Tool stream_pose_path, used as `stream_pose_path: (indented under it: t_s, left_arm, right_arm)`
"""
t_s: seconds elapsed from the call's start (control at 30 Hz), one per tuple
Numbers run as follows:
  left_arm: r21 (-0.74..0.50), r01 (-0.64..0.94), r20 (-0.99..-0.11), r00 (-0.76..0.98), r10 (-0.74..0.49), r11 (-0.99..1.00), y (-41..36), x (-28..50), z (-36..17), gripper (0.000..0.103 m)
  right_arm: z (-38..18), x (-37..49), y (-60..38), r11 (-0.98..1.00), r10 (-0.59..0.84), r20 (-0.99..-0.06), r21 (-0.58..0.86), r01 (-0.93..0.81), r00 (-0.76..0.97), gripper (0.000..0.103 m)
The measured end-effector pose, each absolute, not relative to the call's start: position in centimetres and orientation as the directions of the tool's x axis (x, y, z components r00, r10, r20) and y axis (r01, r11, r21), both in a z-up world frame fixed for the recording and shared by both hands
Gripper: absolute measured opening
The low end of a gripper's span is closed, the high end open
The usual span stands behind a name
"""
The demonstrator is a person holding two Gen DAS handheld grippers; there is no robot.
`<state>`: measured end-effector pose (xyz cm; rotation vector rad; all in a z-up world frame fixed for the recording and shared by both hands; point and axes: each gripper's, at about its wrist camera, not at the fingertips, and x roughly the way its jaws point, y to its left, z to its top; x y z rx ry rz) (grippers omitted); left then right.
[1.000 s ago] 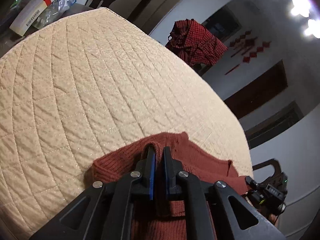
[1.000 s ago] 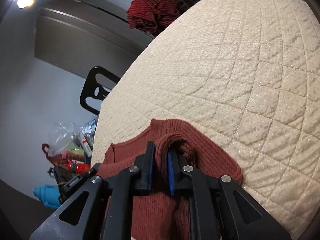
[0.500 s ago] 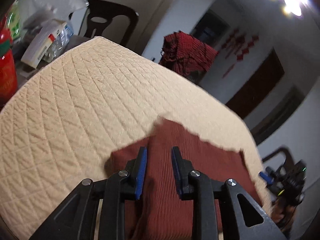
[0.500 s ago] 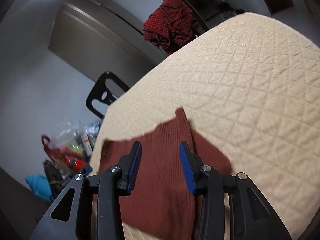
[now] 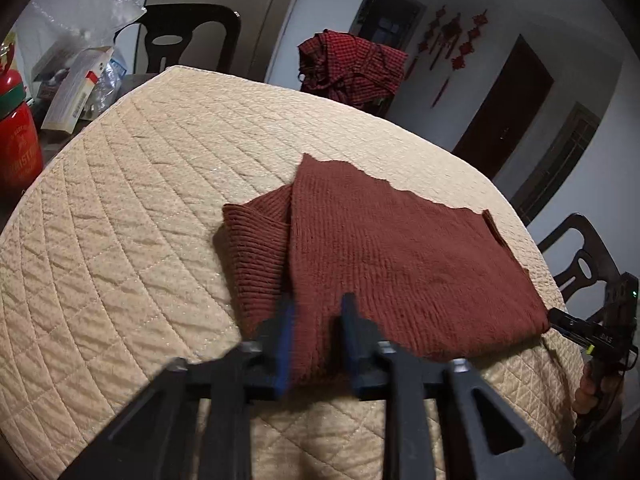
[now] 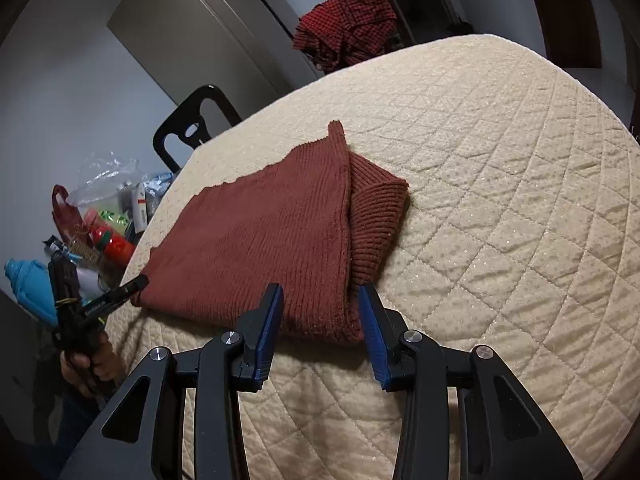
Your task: Fold small clothes
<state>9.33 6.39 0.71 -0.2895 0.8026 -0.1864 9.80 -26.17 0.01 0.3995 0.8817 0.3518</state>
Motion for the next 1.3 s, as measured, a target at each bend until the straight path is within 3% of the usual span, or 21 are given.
stream_pose_path:
  t_s: [0.03, 0.1, 0.5, 0.7, 0.77, 0.83, 1.07, 1.3]
  left_arm:
    - [-0.332, 0.066, -0.677, 0.679, -0.286, 0.941, 6.3, 9.3, 0.8, 0.011]
    - [-0.332, 0.072, -0.671, 0.683, -0.289, 0.941, 6.2, 9.0, 1.1, 0.007]
    - [-0.373, 0.013, -0.671, 0.686, -0.280, 0.928, 7.9, 8.4, 0.3, 0.009]
    - [-0.297, 0.008, -0.635, 0.745, -0.204, 0.955, 7.1, 7.3, 3.1, 0.011]
    - [-0.282, 0.040, -0.619, 0.755, -0.214, 0.959, 6.1, 7.3, 3.8, 0.014]
    - [-0.282, 0.069, -0.607, 0.760, -0.234, 0.957, 5.2, 7.5, 4.1, 0.025]
    - [-0.228, 0.052, -0.702, 0.683, -0.201, 0.972, 3.3, 9.8, 0.6, 0.026]
    - [-0.230, 0.071, -0.682, 0.700, -0.213, 0.971, 3.4, 9.3, 1.6, 0.026]
  right_arm:
    - [0.1, 9.9, -25.9, 0.874, 0.452, -0.671, 0.463, -0.144, 0.588, 0.015]
    - [0.3, 9.8, -26.0, 0.876, 0.452, -0.670, 0.458, -0.151, 0.589, 0.005]
    - [-0.2, 9.5, -27.6, 0.880, 0.442, -0.683, 0.457, -0.131, 0.581, 0.007]
    - [2.6, 8.0, -26.1, 0.919, 0.378, -0.671, 0.353, -0.173, 0.638, 0.007]
    - [3.2, 8.0, -25.2, 0.924, 0.374, -0.661, 0.329, -0.196, 0.651, 0.007]
    - [3.4, 8.2, -24.5, 0.925, 0.374, -0.648, 0.313, -0.216, 0.664, 0.011]
    - [-0.4, 10.1, -24.3, 0.941, 0.334, -0.719, 0.294, -0.168, 0.609, 0.011]
    - [0.8, 9.7, -24.6, 0.934, 0.351, -0.697, 0.310, -0.178, 0.626, 0.011]
